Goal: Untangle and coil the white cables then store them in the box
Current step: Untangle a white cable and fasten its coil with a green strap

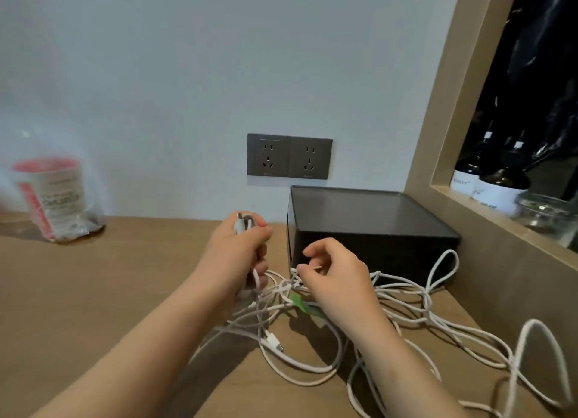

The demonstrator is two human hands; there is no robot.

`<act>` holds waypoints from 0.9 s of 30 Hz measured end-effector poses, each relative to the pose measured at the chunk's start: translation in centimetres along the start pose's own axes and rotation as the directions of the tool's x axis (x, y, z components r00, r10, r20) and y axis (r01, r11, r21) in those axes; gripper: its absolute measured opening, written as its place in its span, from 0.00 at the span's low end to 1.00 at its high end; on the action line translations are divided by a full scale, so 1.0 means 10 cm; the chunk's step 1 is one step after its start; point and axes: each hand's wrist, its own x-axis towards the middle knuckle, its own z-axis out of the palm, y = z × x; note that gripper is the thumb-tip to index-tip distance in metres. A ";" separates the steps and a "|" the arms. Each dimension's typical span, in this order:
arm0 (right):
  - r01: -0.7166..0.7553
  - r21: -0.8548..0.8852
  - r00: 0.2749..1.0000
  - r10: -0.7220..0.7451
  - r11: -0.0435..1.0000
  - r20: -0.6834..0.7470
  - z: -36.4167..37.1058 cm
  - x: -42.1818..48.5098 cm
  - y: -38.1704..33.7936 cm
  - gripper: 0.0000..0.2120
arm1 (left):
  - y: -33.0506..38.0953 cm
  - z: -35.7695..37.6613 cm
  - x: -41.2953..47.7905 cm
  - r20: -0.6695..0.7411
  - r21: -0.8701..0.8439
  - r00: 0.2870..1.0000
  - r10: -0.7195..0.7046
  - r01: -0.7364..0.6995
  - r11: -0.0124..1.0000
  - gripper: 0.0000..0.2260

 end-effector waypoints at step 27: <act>0.035 -0.236 0.982 0.010 0.971 0.187 -0.35 -0.09 0.09 0.04 | -0.34 0.02 -0.04 -0.056 -0.184 0.996 -0.074 0.062 0.981 0.09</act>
